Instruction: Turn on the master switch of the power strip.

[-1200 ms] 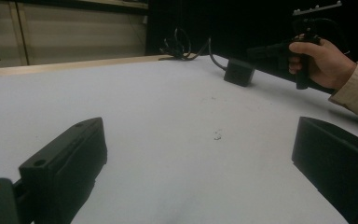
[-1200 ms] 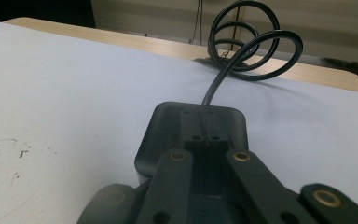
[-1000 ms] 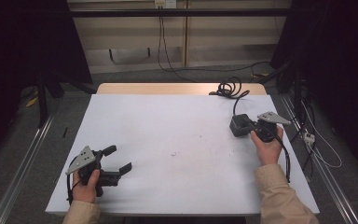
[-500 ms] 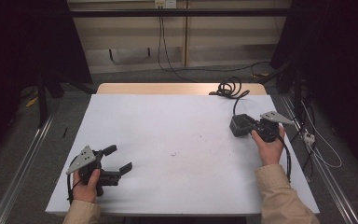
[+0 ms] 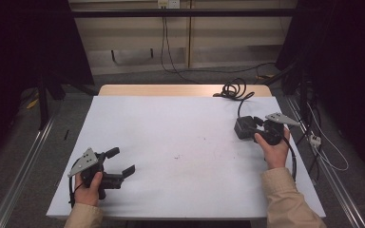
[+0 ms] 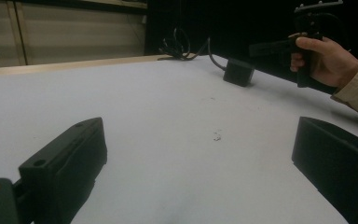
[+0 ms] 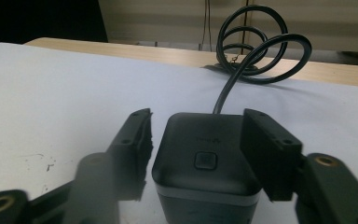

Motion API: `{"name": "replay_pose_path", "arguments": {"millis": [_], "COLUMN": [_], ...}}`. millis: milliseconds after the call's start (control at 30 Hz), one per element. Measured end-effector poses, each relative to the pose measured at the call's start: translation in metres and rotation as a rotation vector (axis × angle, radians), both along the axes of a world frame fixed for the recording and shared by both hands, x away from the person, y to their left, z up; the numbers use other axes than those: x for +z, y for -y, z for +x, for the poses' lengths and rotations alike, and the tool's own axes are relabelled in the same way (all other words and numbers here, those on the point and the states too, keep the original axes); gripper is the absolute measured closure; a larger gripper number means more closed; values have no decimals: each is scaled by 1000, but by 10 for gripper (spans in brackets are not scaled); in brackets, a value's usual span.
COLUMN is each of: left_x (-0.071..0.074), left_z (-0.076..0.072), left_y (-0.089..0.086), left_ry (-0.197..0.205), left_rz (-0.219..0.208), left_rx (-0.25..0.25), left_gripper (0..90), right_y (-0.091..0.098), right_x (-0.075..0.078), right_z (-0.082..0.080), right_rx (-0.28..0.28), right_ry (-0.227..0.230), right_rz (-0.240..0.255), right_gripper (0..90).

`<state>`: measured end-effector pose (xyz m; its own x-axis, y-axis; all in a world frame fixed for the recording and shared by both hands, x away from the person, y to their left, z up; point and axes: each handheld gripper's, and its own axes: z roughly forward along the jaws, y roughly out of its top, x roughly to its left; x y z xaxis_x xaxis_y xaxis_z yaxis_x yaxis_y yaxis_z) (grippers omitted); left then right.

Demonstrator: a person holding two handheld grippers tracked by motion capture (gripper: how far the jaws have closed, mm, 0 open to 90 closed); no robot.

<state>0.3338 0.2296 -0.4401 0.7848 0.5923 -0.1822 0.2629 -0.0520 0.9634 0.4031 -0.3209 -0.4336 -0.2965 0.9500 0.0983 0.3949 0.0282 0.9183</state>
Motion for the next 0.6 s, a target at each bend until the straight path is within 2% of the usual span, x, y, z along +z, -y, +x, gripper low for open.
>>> {"name": "replay_pose_path", "arguments": {"millis": [267,600], "left_x": [0,0], "left_z": [0,0], "left_y": [0,-1], "left_ry": [-1,-3], "left_rz": [-3,-10], "left_rx": [-1,4], "left_gripper": [28,27], "right_y": [-6,-23], "right_x": [4,9], "right_z": [-4,-14], "right_rx": [25,107], "right_ry": [-12,-29], "right_rz": [8,39], "right_gripper": [275,169]}}
